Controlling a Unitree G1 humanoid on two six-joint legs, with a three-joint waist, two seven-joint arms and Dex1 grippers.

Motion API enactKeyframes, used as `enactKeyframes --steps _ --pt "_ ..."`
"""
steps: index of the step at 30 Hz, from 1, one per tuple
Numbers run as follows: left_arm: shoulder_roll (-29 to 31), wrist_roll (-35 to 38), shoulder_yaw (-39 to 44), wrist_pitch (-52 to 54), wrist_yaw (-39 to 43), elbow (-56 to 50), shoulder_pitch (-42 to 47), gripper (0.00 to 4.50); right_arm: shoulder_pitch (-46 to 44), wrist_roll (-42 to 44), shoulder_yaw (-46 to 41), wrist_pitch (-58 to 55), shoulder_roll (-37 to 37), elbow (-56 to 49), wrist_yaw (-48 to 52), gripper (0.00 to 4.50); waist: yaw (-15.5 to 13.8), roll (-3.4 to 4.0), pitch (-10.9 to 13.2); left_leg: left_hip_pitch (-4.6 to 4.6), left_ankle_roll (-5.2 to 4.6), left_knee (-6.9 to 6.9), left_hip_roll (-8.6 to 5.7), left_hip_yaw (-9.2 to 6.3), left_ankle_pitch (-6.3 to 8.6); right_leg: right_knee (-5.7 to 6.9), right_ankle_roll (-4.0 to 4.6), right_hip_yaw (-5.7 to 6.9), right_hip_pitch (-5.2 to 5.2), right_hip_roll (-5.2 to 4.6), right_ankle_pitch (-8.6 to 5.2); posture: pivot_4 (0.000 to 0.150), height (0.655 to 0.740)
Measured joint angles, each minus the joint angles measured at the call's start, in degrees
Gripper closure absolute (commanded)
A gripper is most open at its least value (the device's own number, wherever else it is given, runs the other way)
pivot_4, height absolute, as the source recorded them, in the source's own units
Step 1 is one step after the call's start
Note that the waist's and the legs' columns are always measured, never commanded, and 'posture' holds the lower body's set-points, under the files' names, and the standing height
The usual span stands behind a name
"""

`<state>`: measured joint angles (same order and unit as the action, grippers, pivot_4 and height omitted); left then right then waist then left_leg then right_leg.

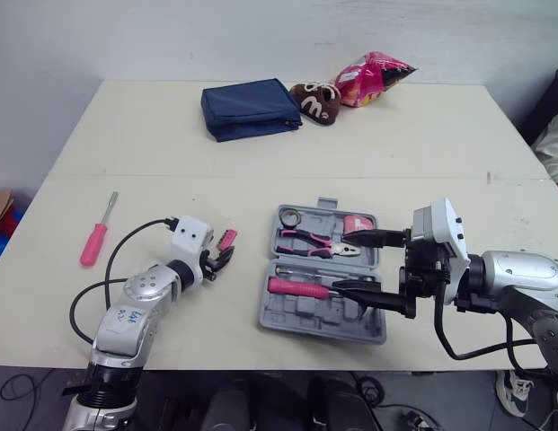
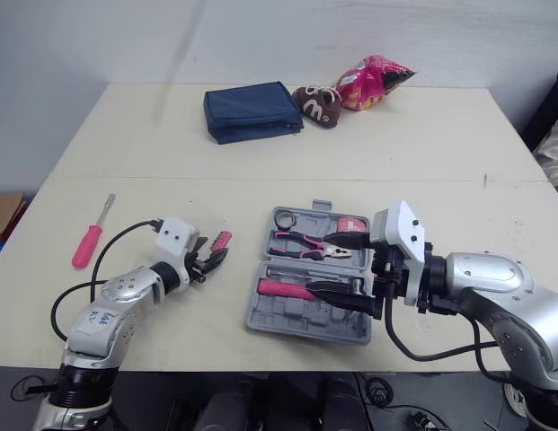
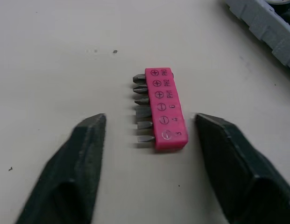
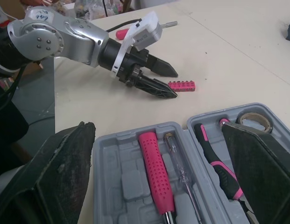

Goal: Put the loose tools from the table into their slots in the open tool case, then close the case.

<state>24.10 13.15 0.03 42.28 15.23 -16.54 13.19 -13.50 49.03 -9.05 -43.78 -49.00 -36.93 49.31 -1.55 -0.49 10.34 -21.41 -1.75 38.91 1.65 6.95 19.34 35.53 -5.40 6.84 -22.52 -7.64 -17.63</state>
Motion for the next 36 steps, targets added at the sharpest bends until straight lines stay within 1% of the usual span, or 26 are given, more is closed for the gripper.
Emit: enactKeyframes --steps 1,2,5,8,10,13,14,15,16,17,19,21,26,36 --pt "-0.2 -0.1 0.0 0.0 0.1 0.1 0.1 3.49 0.0 0.0 0.1 0.0 0.0 0.0 0.0 0.0 0.0 0.0 0.0 -0.01 -0.01 0.0 0.0 0.0 0.01 0.0 0.0 0.0 0.01 0.0 0.0 0.15 0.74" --pt "-0.3 -0.1 0.0 -0.1 0.2 0.1 0.1 3.82 0.0 0.0 0.1 0.0 0.0 0.0 0.0 0.0 0.1 0.0 0.0 0.0 -0.02 0.0 0.0 0.0 0.01 0.01 0.0 0.0 0.02 0.0 0.0 0.15 0.74" --pt "0.4 -0.1 0.0 -0.8 1.8 0.3 0.1 3.84 0.0 -0.1 0.1 0.1 0.0 0.1 -0.1 0.0 0.1 0.0 0.0 -0.01 -0.02 0.02 0.01 0.0 0.01 0.0 0.0 0.02 0.02 0.01 0.0 0.15 0.74" --pt "2.6 0.4 -0.1 -2.0 6.0 0.5 0.2 3.84 0.3 -0.1 0.0 0.1 0.0 0.1 0.0 0.0 0.2 -0.01 0.0 -0.02 -0.01 0.02 0.03 0.0 0.01 -0.01 0.0 0.02 0.0 0.02 0.0 0.15 0.74" --pt "6.4 2.1 -0.7 -3.2 12.2 -0.1 1.4 3.84 1.1 -0.1 0.0 0.1 -0.5 0.1 0.4 0.0 0.1 -0.04 0.0 -0.09 0.0 0.04 0.04 -0.01 0.01 0.0 0.01 0.04 -0.05 0.03 -0.01 0.15 0.74" --pt "15.9 6.1 -2.4 -6.0 26.8 -4.8 6.5 3.84 3.7 -0.1 -0.1 0.0 -3.1 0.0 2.7 0.0 0.1 -0.04 0.0 -0.14 0.02 0.07 0.03 -0.04 0.04 -0.02 0.04 0.07 -0.06 0.01 -0.02 0.15 0.74" --pt "18.3 7.3 -3.3 -6.7 31.3 -6.4 8.5 3.84 4.8 -0.1 -0.1 0.1 -3.9 0.0 3.8 0.0 0.2 0.01 0.0 -0.13 -0.02 0.07 0.0 -0.01 0.07 -0.02 0.04 0.03 -0.03 -0.01 -0.02 0.15 0.74" --pt "19.6 7.9 -4.2 -6.8 34.0 -7.4 9.3 3.84 5.6 -0.1 0.0 0.1 -4.4 0.0 4.5 0.0 0.2 0.02 0.0 -0.11 -0.03 0.07 0.0 -0.01 0.07 -0.02 0.03 0.03 0.0 0.0 -0.01 0.15 0.74" --pt "21.1 8.2 -6.5 -7.0 37.5 -7.9 10.3 3.84 6.8 -0.5 0.0 0.2 -5.2 -0.1 5.6 0.0 0.2 0.02 0.0 -0.11 -0.04 0.07 -0.01 -0.01 0.08 -0.02 0.02 0.04 0.01 0.01 -0.01 0.15 0.74" --pt "22.8 8.1 -10.9 -7.3 42.1 -7.9 12.0 3.84 9.0 -1.2 0.2 0.5 -7.0 -0.4 7.0 0.0 0.2 0.03 0.0 -0.12 -0.04 0.07 0.0 0.0 0.08 -0.02 0.02 0.05 0.01 0.07 -0.01 0.15 0.74" --pt "23.0 6.7 -17.2 -7.3 46.8 -7.3 14.7 3.84 10.2 -2.1 0.9 0.6 -7.8 -0.9 8.1 0.0 0.1 0.0 0.0 -0.13 -0.05 0.14 0.0 0.01 0.08 -0.05 0.02 0.05 -0.02 0.16 -0.01 0.15 0.74" --pt "22.8 5.1 -21.0 -7.3 48.7 -6.9 17.2 3.84 10.2 -2.4 1.1 0.8 -7.9 -1.0 8.0 0.0 0.3 -0.02 0.0 -0.11 -0.03 0.15 0.03 0.04 0.07 -0.04 0.02 0.01 -0.03 0.17 -0.02 0.15 0.74" --pt "21.4 0.5 -25.7 -8.0 49.9 -4.1 20.0 3.84 12.1 -2.5 0.6 1.1 -7.9 -1.5 7.0 0.0 0.1 -0.02 0.0 -0.14 -0.04 0.14 0.05 0.01 0.07 -0.02 0.02 0.03 -0.05 0.22 -0.02 0.15 0.74" --pt "20.0 -4.6 -27.8 -8.8 50.4 -1.8 20.9 3.84 14.6 -2.4 -2.7 1.2 -7.8 -2.1 4.8 0.0 0.1 -0.07 0.1 -0.15 -0.12 0.18 0.01 0.0 0.07 -0.02 0.0 0.02 -0.03 0.18 -0.01 0.15 0.74"
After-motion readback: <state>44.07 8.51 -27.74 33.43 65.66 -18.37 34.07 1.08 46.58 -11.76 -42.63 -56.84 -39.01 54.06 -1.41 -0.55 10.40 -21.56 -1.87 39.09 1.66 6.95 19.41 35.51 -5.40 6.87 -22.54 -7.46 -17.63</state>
